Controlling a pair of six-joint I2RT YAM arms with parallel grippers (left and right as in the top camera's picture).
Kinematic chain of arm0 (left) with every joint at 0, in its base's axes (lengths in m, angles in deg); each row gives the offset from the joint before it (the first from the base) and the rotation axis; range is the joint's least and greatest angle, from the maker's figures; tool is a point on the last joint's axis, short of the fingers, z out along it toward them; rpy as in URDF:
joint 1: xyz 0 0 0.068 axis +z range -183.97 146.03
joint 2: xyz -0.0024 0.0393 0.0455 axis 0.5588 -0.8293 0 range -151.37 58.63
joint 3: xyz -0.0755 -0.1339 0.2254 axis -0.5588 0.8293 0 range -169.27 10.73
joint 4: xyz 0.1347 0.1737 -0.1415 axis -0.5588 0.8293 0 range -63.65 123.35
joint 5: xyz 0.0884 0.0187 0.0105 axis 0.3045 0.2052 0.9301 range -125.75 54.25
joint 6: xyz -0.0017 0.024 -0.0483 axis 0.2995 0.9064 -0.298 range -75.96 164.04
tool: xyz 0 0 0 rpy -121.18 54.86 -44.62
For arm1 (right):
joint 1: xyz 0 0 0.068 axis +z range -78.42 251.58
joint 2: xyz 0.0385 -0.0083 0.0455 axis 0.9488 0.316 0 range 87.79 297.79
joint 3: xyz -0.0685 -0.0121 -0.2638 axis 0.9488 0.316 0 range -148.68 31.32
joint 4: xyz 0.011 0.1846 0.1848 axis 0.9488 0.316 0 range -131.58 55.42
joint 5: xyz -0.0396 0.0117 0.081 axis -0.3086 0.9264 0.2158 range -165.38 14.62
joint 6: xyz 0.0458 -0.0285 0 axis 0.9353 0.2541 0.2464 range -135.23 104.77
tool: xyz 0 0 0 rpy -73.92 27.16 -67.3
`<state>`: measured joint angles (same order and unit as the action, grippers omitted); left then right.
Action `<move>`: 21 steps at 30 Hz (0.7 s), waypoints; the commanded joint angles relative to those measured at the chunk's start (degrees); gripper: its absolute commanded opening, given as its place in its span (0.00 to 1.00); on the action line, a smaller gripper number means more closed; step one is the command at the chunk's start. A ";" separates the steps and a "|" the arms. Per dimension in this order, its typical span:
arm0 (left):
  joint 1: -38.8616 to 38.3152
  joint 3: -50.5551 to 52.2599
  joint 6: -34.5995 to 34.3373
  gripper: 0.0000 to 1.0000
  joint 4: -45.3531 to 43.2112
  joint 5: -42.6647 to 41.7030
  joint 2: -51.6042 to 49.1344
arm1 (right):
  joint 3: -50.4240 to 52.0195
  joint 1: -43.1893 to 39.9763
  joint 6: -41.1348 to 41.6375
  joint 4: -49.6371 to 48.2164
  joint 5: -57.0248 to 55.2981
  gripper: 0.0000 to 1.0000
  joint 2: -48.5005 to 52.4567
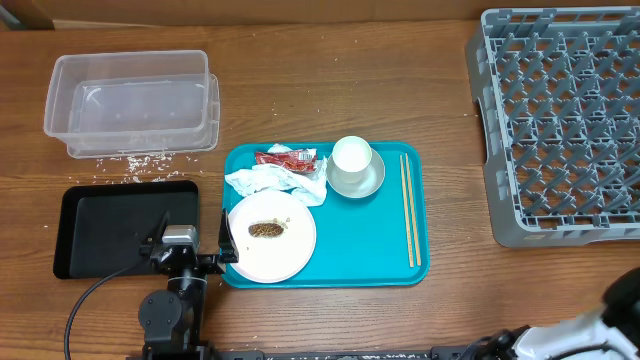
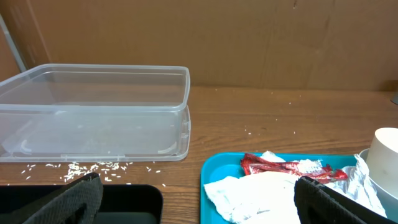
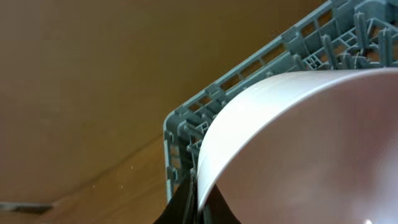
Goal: Sort waste into correct bins and load items into the dishwasher
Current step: 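Lift the white bowl with the right gripper and place it in the dish rack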
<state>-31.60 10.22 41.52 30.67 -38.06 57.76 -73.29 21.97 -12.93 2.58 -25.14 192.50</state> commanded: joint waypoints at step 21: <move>0.28 0.24 1.25 1.00 0.09 0.35 0.61 | 0.37 -5.73 3.87 -15.02 20.26 0.09 23.30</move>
<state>-31.60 10.22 41.52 30.65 -38.04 57.76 -72.90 17.38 -9.04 -13.18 -5.10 214.73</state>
